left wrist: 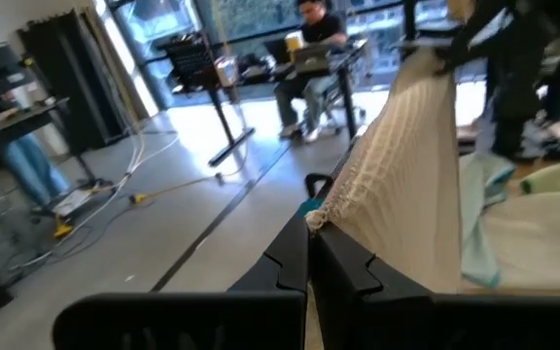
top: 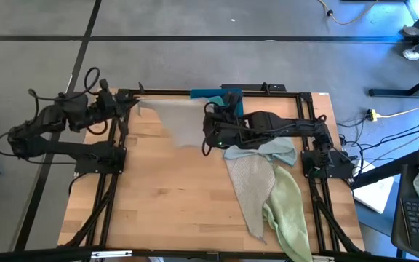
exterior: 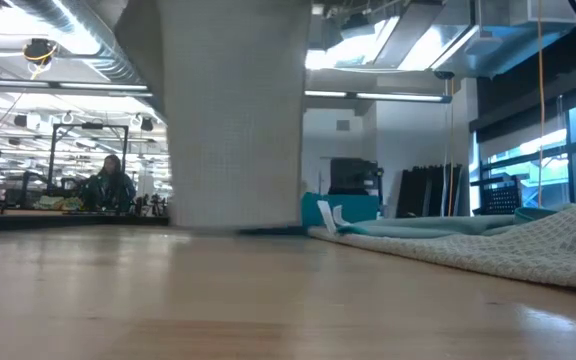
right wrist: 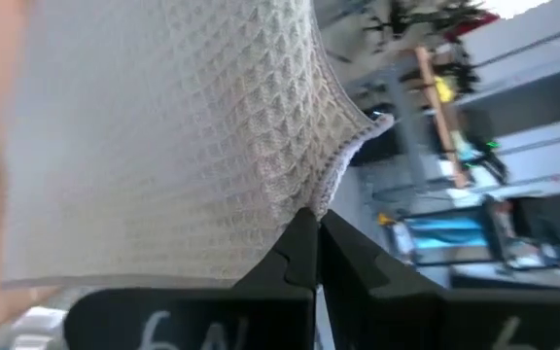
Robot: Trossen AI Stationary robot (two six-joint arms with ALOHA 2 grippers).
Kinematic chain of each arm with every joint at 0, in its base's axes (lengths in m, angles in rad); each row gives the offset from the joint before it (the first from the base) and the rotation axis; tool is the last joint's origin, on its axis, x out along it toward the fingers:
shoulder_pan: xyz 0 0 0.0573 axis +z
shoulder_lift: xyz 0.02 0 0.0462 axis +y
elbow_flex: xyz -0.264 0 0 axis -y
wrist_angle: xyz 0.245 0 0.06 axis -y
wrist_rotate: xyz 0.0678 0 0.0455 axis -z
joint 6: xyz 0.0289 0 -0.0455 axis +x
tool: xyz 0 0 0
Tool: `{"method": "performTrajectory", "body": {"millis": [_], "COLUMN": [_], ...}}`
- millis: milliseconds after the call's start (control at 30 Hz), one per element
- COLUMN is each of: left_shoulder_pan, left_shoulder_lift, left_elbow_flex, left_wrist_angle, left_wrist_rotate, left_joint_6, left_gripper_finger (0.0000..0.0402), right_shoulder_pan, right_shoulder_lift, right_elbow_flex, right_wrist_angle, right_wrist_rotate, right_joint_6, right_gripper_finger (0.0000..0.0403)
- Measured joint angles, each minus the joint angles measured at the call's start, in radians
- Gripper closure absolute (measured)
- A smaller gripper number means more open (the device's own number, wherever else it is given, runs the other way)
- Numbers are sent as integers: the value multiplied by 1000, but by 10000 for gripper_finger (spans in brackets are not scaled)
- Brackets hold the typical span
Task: Fold microfiber towels
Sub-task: Fold the left gray towel
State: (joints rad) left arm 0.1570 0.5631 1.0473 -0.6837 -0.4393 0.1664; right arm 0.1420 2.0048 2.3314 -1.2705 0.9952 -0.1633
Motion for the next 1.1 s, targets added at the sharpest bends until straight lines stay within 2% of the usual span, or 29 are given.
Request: {"method": "performTrajectory", "body": {"millis": [200,467,600,700,833,1000,1100], "left_shoulder_pan": [0,0,0,0,2,1,-3], "left_shoulder_lift": [21,60,86,89,87,83,94], "left_elbow_flex": [25,25,25,35,67,76,69], "left_wrist_angle": [-74,-94,-91,-99,-149,-374,-494], "left_wrist_rotate": [-67,-201,-338,-351,-250,76,256], "left_joint_6": [0,80,165,177,96,-167,-331], "left_gripper_finger": [401,401,401,401,401,401,401], "right_shoulder_pan": [-39,-97,-128,-136,-131,-108,-82], "right_shoulder_lift": [0,0,0,0,-2,-2,8], "right_elbow_flex": [0,0,0,0,0,0,2], "right_wrist_angle": [1,26,65,81,55,-53,-68], "right_wrist_rotate": [-3,-78,-105,-161,-340,-610,-709], "right_joint_6": [0,-14,-50,-55,-43,122,186], "right_gripper_finger": [395,395,395,395,395,395,395]}}
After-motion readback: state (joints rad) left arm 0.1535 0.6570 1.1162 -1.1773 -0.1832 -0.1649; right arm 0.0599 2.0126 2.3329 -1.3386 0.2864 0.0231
